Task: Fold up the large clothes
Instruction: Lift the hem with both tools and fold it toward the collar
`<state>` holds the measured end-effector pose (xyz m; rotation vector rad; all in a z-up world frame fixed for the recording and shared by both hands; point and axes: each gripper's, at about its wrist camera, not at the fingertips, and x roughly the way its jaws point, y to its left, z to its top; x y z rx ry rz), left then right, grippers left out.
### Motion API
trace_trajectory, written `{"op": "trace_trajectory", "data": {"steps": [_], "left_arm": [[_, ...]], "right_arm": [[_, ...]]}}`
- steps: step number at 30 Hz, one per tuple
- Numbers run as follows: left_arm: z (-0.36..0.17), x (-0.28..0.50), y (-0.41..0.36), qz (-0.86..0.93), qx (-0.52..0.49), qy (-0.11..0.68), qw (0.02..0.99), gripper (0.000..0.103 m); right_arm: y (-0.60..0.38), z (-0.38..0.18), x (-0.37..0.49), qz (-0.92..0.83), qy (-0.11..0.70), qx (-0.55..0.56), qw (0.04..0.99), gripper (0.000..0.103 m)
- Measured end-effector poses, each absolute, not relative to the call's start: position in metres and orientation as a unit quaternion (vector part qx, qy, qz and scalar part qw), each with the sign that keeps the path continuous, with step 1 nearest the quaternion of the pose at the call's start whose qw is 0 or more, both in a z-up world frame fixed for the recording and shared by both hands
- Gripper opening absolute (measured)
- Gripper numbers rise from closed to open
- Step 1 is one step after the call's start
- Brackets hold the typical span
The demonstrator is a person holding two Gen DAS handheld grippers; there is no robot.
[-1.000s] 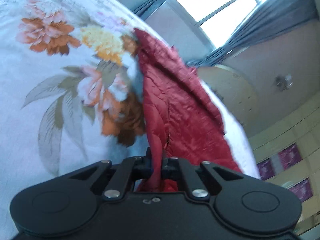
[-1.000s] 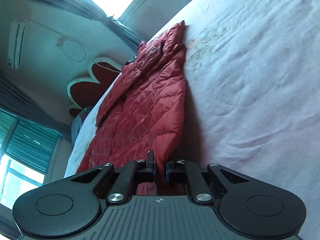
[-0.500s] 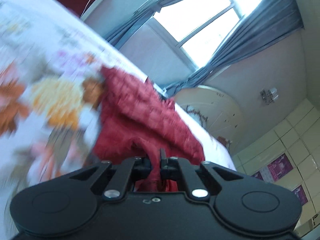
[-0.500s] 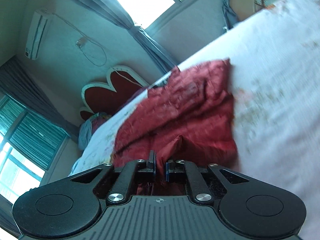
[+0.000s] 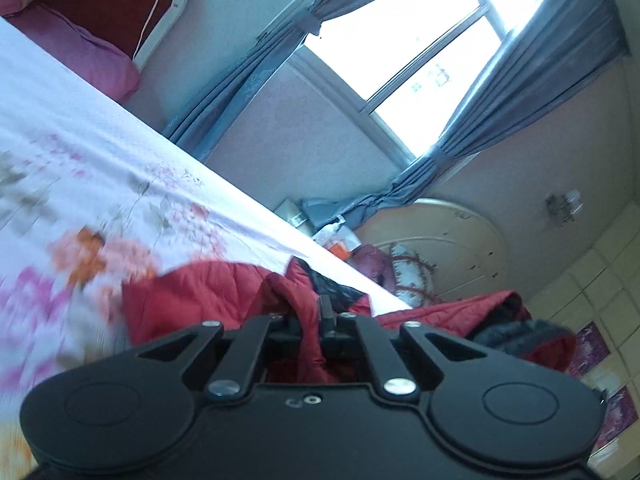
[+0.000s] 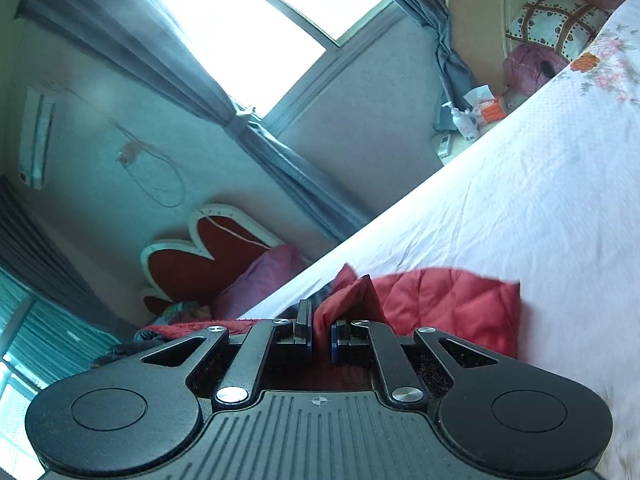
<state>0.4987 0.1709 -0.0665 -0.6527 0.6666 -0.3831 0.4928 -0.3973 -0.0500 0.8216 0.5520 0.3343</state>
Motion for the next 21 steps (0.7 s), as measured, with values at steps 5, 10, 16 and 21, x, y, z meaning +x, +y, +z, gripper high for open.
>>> {"op": "trace_trajectory", "data": {"steps": [5, 10, 16, 21], "left_arm": [[-0.101, 0.541, 0.173, -0.183, -0.339, 0.321, 0.865, 0.040], [-0.111, 0.548, 0.174, -0.152, -0.311, 0.312, 0.885, 0.086], [-0.126, 0.585, 0.167, -0.129, -0.213, 0.401, 0.882, 0.072], [-0.138, 0.602, 0.153, -0.116, -0.152, 0.440, 0.878, 0.044]], "right_arm": [[-0.403, -0.086, 0.551, 0.104, 0.289, 0.408, 0.860, 0.040], [-0.412, -0.104, 0.565, 0.079, 0.281, 0.390, 0.873, 0.089], [-0.400, -0.122, 0.592, 0.070, 0.337, 0.309, 0.887, 0.089], [-0.374, -0.146, 0.619, 0.071, 0.398, 0.242, 0.882, 0.054]]}}
